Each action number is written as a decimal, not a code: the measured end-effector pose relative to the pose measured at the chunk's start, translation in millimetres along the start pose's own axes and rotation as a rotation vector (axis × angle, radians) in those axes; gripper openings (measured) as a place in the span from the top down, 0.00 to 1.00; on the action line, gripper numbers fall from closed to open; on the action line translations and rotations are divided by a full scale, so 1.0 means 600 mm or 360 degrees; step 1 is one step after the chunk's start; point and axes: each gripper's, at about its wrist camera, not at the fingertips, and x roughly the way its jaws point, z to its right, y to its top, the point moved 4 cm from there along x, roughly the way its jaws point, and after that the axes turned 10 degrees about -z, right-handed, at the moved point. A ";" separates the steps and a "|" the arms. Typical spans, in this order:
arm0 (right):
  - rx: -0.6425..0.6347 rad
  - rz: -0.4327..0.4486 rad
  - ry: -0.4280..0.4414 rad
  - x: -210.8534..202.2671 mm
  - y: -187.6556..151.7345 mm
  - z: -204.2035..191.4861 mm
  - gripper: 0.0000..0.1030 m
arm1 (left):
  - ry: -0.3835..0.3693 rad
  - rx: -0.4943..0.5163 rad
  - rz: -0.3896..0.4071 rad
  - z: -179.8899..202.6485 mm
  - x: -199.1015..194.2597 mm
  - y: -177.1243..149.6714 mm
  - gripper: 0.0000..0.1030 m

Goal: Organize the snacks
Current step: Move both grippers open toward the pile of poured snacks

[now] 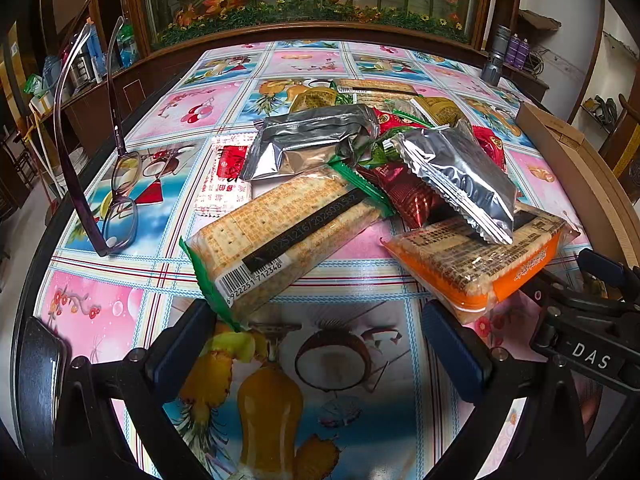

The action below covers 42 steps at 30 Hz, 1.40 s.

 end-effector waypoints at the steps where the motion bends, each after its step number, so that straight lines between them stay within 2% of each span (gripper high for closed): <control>1: -0.0001 0.0000 0.0000 -0.001 0.000 0.000 0.00 | 0.0000 0.0000 0.0000 0.000 0.000 0.000 0.00; 8: -0.0031 -0.0006 0.0015 -0.003 -0.003 -0.002 0.00 | -0.0014 0.0017 0.0002 0.002 -0.002 -0.002 0.00; 14: -0.0166 -0.0042 0.0107 -0.006 -0.009 -0.006 0.00 | -0.0035 0.0027 0.0083 0.001 -0.022 -0.006 0.00; 19: -0.0246 -0.0081 0.0322 -0.017 -0.019 -0.006 0.00 | -0.0093 -0.0001 0.0185 -0.006 -0.047 -0.006 0.00; 21: -0.0347 -0.0125 0.0429 -0.027 -0.026 -0.013 0.05 | -0.0105 0.0001 0.0191 -0.006 -0.051 -0.007 0.00; 23: -0.0428 -0.0141 0.0450 -0.037 -0.032 -0.015 0.28 | -0.0127 0.0007 0.0216 -0.006 -0.058 -0.007 0.00; 25: -0.0468 -0.0124 0.0481 -0.048 -0.031 -0.012 0.35 | -0.0159 0.0004 0.0259 -0.007 -0.068 -0.006 0.01; 29: -0.0466 -0.0041 0.0650 -0.078 -0.009 -0.001 0.34 | -0.0217 -0.0003 0.0309 -0.007 -0.082 -0.003 0.16; 31: -0.0429 -0.0005 0.0747 -0.092 0.014 -0.002 0.34 | -0.0256 -0.0040 0.0302 -0.014 -0.082 0.000 0.17; 32: -0.0415 0.0024 0.0751 -0.097 0.027 -0.005 0.34 | -0.0265 -0.0058 0.0302 -0.018 -0.082 0.002 0.21; 34: -0.0405 0.0040 0.0714 -0.093 0.048 -0.010 0.34 | -0.0269 -0.0116 0.0284 -0.030 -0.078 0.005 0.21; 38: -0.0347 -0.0080 0.0809 -0.030 0.089 -0.008 0.35 | -0.0316 -0.0202 0.0213 -0.046 -0.063 0.007 0.21; 42: -0.0342 -0.0183 0.1039 -0.004 0.076 -0.014 0.34 | -0.0316 -0.0238 0.0169 -0.052 -0.053 0.005 0.21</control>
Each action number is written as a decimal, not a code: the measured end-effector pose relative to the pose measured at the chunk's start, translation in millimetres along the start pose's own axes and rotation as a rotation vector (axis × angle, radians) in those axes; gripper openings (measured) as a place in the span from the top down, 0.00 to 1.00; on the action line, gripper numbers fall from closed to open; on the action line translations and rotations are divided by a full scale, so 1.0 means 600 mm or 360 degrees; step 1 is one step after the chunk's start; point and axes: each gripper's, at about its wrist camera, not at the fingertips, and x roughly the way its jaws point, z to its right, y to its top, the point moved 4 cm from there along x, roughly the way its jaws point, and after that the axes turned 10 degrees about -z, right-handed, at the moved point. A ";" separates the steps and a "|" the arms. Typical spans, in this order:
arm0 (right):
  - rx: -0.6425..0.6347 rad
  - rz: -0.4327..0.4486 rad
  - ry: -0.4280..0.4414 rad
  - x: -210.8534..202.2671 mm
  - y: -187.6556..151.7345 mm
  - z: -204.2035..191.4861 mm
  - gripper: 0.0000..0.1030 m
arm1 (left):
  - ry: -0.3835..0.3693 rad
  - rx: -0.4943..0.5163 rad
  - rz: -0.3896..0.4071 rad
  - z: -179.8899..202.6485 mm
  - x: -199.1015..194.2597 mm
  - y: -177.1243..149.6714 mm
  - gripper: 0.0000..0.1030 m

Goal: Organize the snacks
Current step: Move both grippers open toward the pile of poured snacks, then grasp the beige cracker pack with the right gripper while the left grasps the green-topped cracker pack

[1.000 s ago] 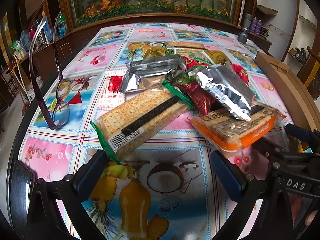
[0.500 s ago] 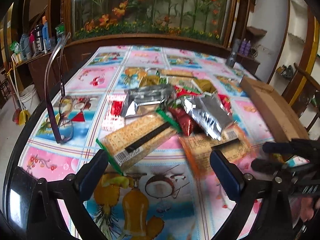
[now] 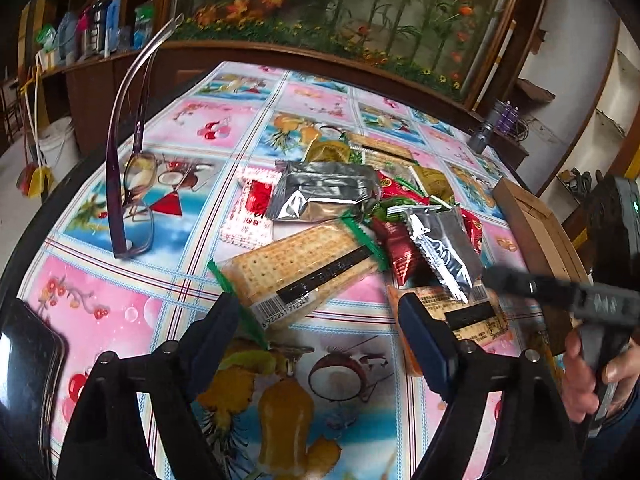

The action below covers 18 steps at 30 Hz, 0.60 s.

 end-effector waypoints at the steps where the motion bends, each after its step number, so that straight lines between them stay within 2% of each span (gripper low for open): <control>1: -0.0046 -0.0032 0.0003 0.004 -0.006 -0.009 0.34 | 0.0010 -0.0013 -0.0008 -0.003 0.002 0.000 0.21; 3: -0.0195 -0.0108 -0.0028 0.008 -0.024 -0.041 0.30 | 0.0025 -0.0035 0.0000 -0.009 0.001 0.001 0.21; 6: -0.0503 -0.0282 0.0086 0.014 -0.077 -0.105 0.24 | 0.0016 -0.0076 0.0008 -0.018 -0.002 0.001 0.21; 9: -0.0719 -0.0325 0.0046 0.012 -0.111 -0.152 0.24 | 0.0008 -0.0103 0.0010 -0.023 -0.004 0.002 0.21; 12: -0.0816 -0.0262 -0.0163 0.012 -0.100 -0.168 0.23 | 0.0014 -0.0134 0.0049 -0.031 -0.013 0.003 0.21; 16: -0.0855 -0.0315 -0.0199 0.042 -0.078 -0.179 0.19 | 0.0015 -0.0180 0.0076 -0.041 -0.019 0.006 0.21; 18: -0.0843 -0.0331 -0.0286 0.068 -0.062 -0.177 0.19 | 0.0010 -0.0190 0.0075 -0.043 -0.019 0.006 0.21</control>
